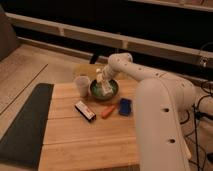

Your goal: Place the bottle in the ceramic bowl

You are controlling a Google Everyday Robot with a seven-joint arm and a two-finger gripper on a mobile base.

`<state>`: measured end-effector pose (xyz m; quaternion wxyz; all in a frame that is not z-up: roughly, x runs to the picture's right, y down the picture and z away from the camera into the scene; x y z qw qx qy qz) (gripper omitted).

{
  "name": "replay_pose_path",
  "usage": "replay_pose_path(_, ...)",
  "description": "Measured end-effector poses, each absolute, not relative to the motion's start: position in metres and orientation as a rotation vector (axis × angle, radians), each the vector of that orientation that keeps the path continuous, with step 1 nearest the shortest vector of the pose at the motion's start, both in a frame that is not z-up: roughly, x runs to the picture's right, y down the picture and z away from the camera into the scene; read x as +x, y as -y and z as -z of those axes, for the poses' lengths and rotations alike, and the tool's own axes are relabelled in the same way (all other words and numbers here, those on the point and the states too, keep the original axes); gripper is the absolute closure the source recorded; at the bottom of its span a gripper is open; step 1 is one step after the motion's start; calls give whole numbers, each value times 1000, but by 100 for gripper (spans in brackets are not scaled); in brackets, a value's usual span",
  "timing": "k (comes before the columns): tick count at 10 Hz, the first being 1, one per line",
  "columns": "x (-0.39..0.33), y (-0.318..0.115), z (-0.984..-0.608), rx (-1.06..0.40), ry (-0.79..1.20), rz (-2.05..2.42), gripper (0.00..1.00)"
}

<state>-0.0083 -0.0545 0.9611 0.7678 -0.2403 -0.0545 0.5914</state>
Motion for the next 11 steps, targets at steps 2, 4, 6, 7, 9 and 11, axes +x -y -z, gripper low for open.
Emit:
replay_pose_path(2, -1, 52, -961, -503, 106, -1276, 20)
replay_pose_path(4, 4, 54, -961, -483, 97, -1279, 20)
replay_pose_path(6, 5, 55, -961, -472, 91, -1280, 20)
replay_pose_path(7, 5, 54, -961, -472, 88, -1281, 20)
replay_pose_path(9, 4, 53, -958, -482, 70, -1294, 20)
replay_pose_path(11, 3, 56, -954, -488, 62, -1303, 20)
